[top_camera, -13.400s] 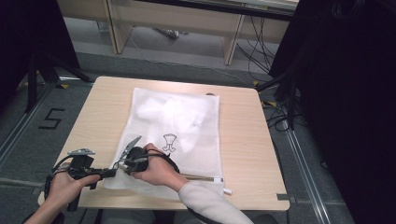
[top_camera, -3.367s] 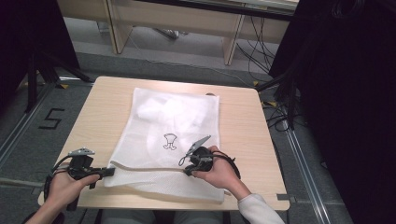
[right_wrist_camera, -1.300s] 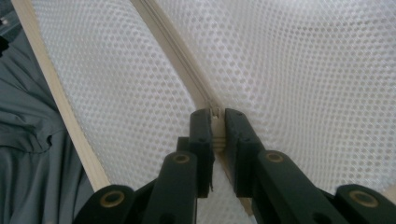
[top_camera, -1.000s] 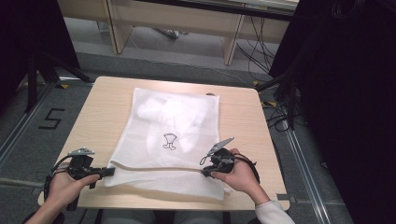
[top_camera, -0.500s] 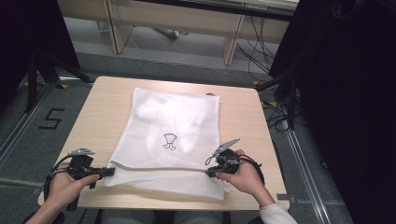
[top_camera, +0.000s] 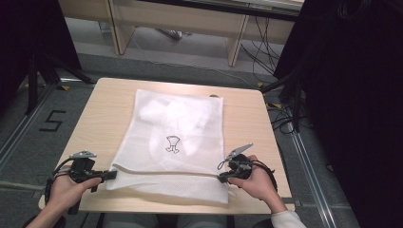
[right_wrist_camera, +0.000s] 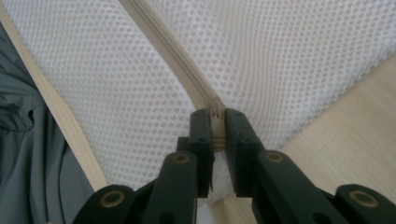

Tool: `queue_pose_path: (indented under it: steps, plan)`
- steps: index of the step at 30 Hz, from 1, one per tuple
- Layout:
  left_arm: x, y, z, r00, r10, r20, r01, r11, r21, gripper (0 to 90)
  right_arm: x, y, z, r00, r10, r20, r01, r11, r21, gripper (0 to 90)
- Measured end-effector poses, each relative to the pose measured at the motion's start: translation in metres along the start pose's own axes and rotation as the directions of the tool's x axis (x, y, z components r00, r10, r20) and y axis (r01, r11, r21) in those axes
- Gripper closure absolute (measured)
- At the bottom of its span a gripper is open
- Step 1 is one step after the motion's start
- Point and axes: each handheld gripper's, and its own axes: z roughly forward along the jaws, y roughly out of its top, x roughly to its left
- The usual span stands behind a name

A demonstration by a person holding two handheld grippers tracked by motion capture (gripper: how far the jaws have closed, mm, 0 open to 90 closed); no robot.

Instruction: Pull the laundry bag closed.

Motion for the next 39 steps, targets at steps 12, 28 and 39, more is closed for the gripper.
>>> queue_pose_path:
  steps: [12,28,39]
  plan:
    - [0.001,-0.001,0.001,1.0000,0.001,-0.001,-0.001,1.0000,0.007,85.8,-0.004,-0.006,0.005,0.9999,0.013,0.009,-0.013,0.999,0.035,82.7]
    - [0.001,-0.004,0.008,0.9962,0.073,-0.047,-0.067,0.9908,0.118,80.4,-0.003,-0.006,0.008,0.9993,0.035,0.014,-0.036,0.998,0.045,80.2]
    - [0.006,-0.006,0.007,0.9910,0.099,-0.089,-0.092,0.9923,0.083,47.3,-0.012,-0.009,0.000,0.9826,0.170,0.076,-0.150,0.965,-0.217,67.2]
